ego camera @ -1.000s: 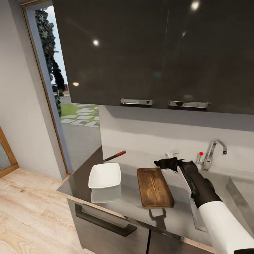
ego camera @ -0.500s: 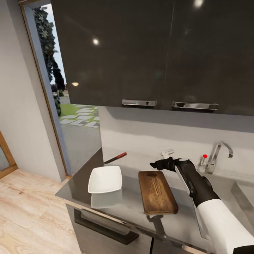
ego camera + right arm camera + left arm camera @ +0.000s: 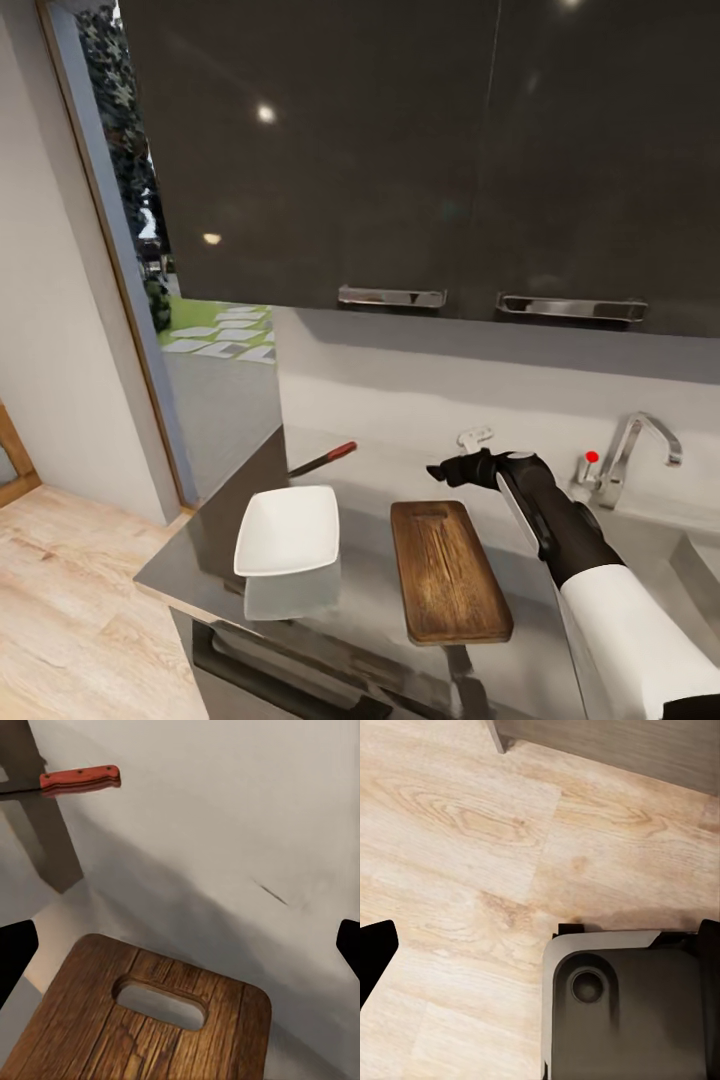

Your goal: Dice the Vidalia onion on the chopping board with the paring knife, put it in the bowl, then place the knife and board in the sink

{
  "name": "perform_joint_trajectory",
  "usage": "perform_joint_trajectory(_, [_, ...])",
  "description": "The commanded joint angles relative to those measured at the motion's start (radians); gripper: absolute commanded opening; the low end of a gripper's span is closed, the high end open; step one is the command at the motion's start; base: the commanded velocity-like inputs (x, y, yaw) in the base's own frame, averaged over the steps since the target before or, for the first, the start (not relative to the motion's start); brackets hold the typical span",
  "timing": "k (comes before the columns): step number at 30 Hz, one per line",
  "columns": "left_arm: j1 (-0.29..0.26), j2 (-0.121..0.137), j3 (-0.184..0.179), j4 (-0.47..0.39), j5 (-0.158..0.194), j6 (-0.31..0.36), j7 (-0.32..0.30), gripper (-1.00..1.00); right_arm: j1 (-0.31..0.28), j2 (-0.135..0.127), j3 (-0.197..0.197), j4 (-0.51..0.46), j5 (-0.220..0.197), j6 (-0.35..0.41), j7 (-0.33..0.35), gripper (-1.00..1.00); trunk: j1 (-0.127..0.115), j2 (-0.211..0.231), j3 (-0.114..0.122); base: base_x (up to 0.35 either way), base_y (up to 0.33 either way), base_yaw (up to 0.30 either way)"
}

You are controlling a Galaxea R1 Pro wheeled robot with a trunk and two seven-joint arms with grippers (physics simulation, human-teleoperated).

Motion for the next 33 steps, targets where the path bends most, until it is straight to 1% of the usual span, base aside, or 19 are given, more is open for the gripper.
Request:
perform_joint_trajectory(1, [0.0, 0.0, 0.001, 0.0, 0.001, -0.002, 0.0, 1.0, 0.0, -0.001, 0.001, 0.009, 0.005, 0.003, 0.005, 1.0, 0.001, -0.001, 0.0, 0.097, -0.015, 0.0])
perform_joint_trajectory(4, [0.0, 0.0, 0.001, -0.001, 0.001, -0.002, 0.0, 1.0, 0.0, -0.001, 0.001, 0.034, 0.005, 0.0, 0.016, 1.0, 0.001, -0.001, 0.0, 0.056, -0.009, 0.0])
perform_joint_trajectory(5, [0.0, 0.0, 0.001, 0.0, 0.001, -0.002, 0.0, 1.0, 0.0, -0.001, 0.001, 0.049, 0.005, -0.001, 0.045, 1.0, 0.001, -0.001, 0.0, 0.02, -0.003, 0.0])
perform_joint_trajectory(7, [0.0, 0.0, 0.001, 0.0, 0.001, -0.002, 0.0, 1.0, 0.0, -0.001, 0.001, 0.056, 0.006, -0.002, 0.073, 1.0, 0.001, -0.001, 0.0, 0.015, -0.002, 0.0])
perform_joint_trajectory(8, [0.0, -0.001, 0.0, 0.0, 0.001, -0.002, 0.0, 1.0, 0.0, -0.003, 0.001, 0.06, 0.011, -0.002, 0.108, 1.0, 0.001, -0.001, 0.0, 0.008, -0.001, 0.0])
perform_joint_trajectory(9, [0.0, -0.001, 0.0, 0.0, 0.001, -0.002, 0.0, 1.0, 0.0, -0.005, 0.001, 0.062, 0.015, -0.001, 0.124, 1.0, 0.001, -0.001, 0.0, 0.007, -0.001, 0.0])
perform_joint_trajectory(12, [0.0, -0.001, 0.001, 0.0, 0.001, -0.002, 0.0, 1.0, 0.0, -0.023, 0.001, 0.066, 0.046, -0.001, 0.198, 1.0, 0.001, -0.001, 0.0, 0.003, 0.0, 0.0])
perform_joint_trajectory(14, [0.0, -0.002, 0.001, 0.0, 0.001, -0.002, 0.0, 1.0, 0.0, -0.03, 0.001, 0.067, 0.057, -0.001, 0.226, 1.0, 0.001, -0.001, 0.0, 0.001, 0.0, 0.0])
perform_joint_trajectory(17, [0.0, -0.002, 0.001, 0.0, 0.001, -0.002, 0.0, 1.0, 0.0, -0.035, 0.0, 0.067, 0.063, -0.001, 0.247, 1.0, 0.001, -0.001, 0.0, 0.0, 0.0, 0.0])
perform_joint_trajectory(20, [0.0, -0.004, 0.001, -0.001, 0.001, -0.002, 0.0, 1.0, 0.0, -0.054, 0.0, 0.068, 0.066, -0.001, 0.276, 1.0, 0.001, -0.001, 0.0, 0.0, 0.0, 0.0])
perform_joint_trajectory(23, [0.0, -0.004, 0.001, -0.001, 0.001, -0.002, 0.0, 1.0, 0.0, -0.065, -0.001, 0.067, 0.067, 0.0, 0.302, 1.0, 0.001, -0.001, 0.0, 0.0, 0.0, 0.0])
perform_joint_trajectory(24, [0.0, -0.004, 0.001, -0.001, 0.001, -0.002, 0.0, 1.0, 0.0, -0.076, -0.001, 0.067, 0.067, 0.0, 0.319, 1.0, 0.001, -0.001, 0.0, 0.0, 0.0, 0.0])
perform_joint_trajectory(28, [0.0, -0.004, 0.001, -0.001, 0.001, -0.002, 0.0, 1.0, 0.0, -0.094, -0.001, 0.066, 0.067, -0.001, 0.339, 1.0, 0.001, -0.001, 0.0, 0.0, 0.0, 0.0])
perform_joint_trajectory(33, [0.0, -0.003, 0.001, 0.0, 0.001, -0.002, 0.0, 1.0, 0.0, -0.096, 0.001, 0.066, 0.066, -0.001, 0.342, 1.0, 0.001, -0.001, 0.0, 0.0, 0.0, 0.0])
